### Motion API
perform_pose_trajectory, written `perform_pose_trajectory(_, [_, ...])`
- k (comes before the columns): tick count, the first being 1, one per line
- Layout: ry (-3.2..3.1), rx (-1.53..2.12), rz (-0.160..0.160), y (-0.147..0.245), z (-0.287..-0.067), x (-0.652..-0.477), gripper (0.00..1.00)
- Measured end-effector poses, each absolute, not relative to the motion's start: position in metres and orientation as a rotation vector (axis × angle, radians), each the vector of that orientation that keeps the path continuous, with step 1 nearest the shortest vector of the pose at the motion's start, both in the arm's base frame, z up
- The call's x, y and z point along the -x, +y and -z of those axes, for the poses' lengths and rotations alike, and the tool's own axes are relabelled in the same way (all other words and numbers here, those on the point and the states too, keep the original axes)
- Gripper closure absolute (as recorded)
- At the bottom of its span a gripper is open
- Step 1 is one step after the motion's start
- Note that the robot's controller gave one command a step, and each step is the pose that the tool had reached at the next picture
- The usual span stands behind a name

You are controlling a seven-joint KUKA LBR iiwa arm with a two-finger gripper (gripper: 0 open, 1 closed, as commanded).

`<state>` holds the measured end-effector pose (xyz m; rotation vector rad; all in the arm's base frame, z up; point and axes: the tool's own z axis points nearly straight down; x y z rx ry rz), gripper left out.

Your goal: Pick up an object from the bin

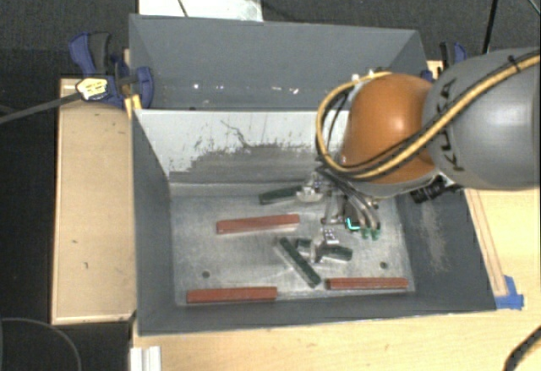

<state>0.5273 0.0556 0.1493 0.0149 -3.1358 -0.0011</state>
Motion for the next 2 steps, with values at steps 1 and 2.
perform_pose_trajectory(1, [-3.144,-0.012,0.002,0.055,-0.153,-0.529,0.00])
perform_pose_trajectory(2, [-3.173,0.002,0.009,0.053,-0.084,-0.538,1.00])
